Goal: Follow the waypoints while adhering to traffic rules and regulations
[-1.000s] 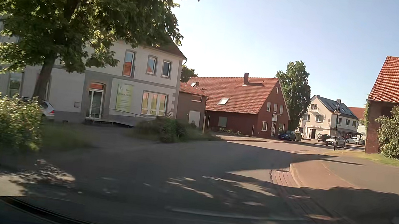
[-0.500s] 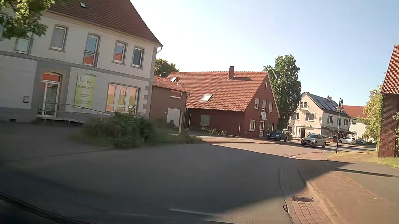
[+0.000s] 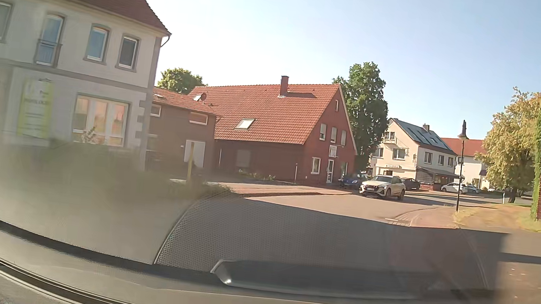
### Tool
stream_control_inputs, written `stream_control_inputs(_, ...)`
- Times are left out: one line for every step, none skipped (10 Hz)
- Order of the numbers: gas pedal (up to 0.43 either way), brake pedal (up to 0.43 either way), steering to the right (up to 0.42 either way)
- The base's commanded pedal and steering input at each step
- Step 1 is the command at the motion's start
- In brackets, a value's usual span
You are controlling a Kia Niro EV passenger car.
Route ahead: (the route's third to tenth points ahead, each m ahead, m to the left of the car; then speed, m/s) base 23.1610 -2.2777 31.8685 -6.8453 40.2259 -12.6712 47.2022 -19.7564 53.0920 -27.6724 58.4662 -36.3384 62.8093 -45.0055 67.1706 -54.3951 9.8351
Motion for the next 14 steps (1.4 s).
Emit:
stream_control_inputs(0.11,0.006,0.08)
stream_control_inputs(0.118,0.006,0.085)
stream_control_inputs(0.13,0.006,0.088)
stream_control_inputs(0.13,0.006,0.089)
stream_control_inputs(0.13,0.006,0.089)
stream_control_inputs(0.13,0.006,0.089)
stream_control_inputs(0.13,0.006,0.09)
stream_control_inputs(0.138,0.006,0.09)
stream_control_inputs(0.138,0.006,0.09)
stream_control_inputs(0.138,0.006,0.09)
stream_control_inputs(0.138,0.006,0.09)
stream_control_inputs(0.138,0.006,0.09)
stream_control_inputs(0.138,0.006,0.09)
stream_control_inputs(0.138,0.006,0.09)
